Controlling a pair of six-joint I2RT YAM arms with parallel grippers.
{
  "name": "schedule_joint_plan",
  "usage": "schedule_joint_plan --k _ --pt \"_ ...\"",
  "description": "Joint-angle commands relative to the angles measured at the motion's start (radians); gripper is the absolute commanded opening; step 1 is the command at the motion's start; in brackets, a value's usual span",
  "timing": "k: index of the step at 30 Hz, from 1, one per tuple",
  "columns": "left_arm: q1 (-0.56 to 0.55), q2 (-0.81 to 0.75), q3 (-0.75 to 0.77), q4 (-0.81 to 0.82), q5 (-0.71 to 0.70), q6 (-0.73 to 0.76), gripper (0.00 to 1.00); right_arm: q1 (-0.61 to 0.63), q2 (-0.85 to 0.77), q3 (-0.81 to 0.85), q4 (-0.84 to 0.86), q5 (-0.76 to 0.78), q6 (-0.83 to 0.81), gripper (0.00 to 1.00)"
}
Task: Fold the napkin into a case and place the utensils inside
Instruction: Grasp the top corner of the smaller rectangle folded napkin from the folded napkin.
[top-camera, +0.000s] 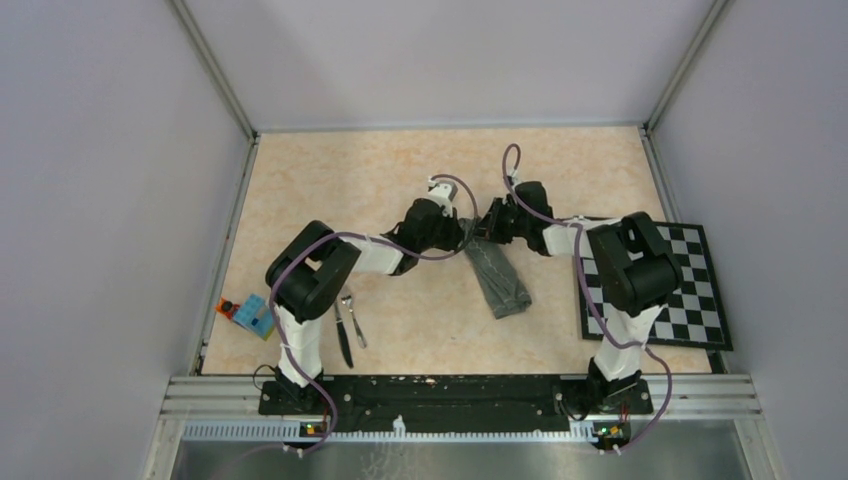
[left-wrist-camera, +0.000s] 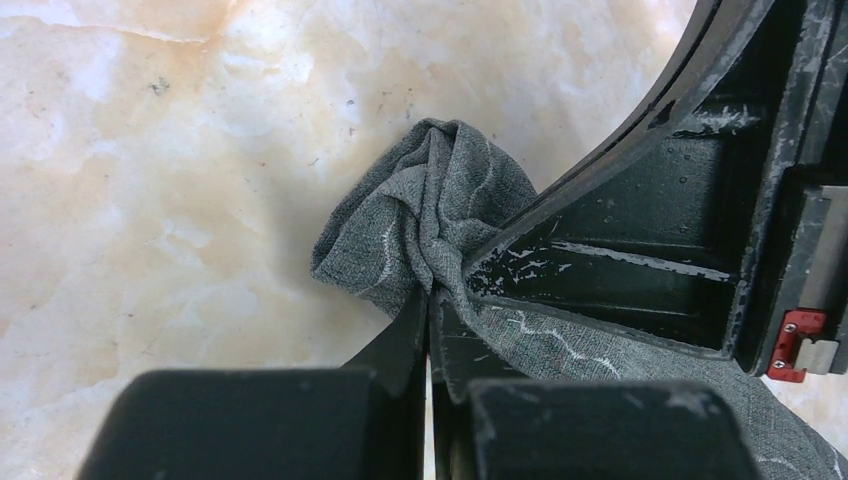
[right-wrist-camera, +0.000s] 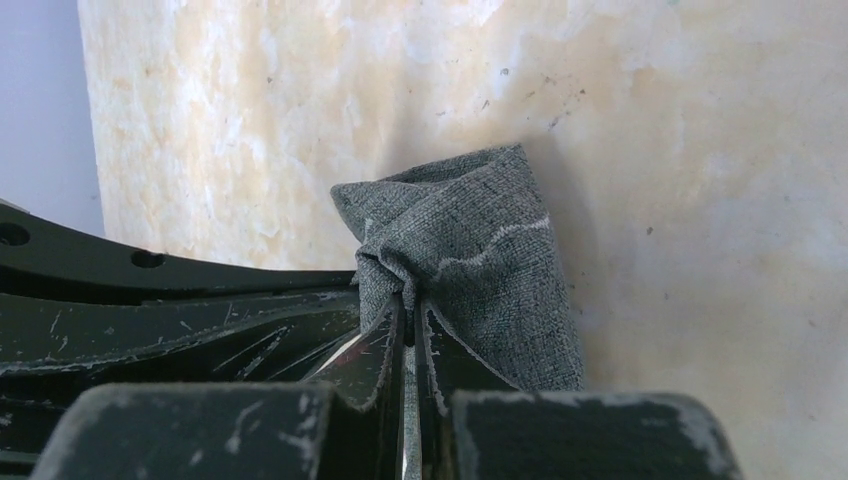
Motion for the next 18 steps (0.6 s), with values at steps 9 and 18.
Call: schedule_joint_plan --k 9,18 --pt "0.007 -0.062 -0.019 0.124 0.076 -0.077 0.00 0.073 0.046 -0.029 0.120 0.135 0.080 0.00" --pt "0.022 -0.086 -0.020 0.048 0.029 -0.041 0.00 0.051 -0.049 -0.043 0.083 0.027 0.020 0.11"
